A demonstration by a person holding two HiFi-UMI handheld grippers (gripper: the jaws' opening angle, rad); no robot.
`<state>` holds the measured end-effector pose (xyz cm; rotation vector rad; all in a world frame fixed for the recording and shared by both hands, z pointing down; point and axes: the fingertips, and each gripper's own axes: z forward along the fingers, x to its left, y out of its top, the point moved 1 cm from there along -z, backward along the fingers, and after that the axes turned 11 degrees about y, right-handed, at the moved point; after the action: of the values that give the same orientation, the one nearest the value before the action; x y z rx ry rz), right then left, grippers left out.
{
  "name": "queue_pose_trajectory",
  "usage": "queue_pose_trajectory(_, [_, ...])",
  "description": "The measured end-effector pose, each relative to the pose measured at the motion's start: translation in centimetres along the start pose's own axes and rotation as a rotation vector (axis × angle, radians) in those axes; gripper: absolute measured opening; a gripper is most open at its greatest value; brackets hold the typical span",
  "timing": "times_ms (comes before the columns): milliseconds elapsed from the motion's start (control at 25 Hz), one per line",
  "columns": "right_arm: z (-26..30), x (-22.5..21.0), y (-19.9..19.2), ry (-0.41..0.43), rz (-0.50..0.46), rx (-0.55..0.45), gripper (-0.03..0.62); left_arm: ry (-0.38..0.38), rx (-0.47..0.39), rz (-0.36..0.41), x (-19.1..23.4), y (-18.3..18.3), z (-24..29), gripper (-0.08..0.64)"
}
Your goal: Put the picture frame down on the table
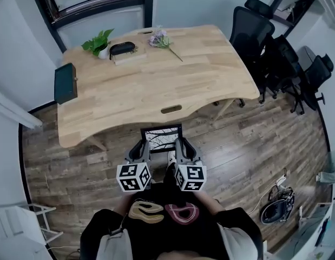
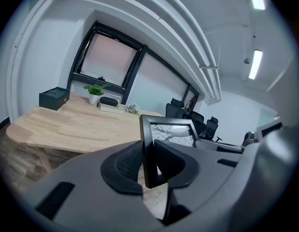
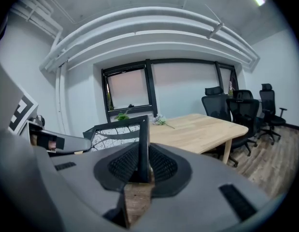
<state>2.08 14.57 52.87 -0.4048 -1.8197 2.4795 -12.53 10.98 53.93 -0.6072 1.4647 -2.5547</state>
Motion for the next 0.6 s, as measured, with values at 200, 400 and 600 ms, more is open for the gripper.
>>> queue_pose_trajectory(200, [3.2, -3.0, 2.0, 0.052, -0.012, 0.003, 0.077, 0.047, -0.014, -0.014, -1.1, 2.0, 3.5, 0.081])
queue_pose_trajectory(400, [6.0, -6.6, 3.5, 0.086, -0.006, 0.008, 0.077, 0.083, -0.020, -0.013, -2.8, 3.8, 7.2, 0.081])
queue_pose_trajectory(600, [8.2, -10.5, 5.1, 0.111, -0.012, 0.008, 0.077, 0.105, -0.030, -0.024, -5.1, 5.2, 10.7, 0.081])
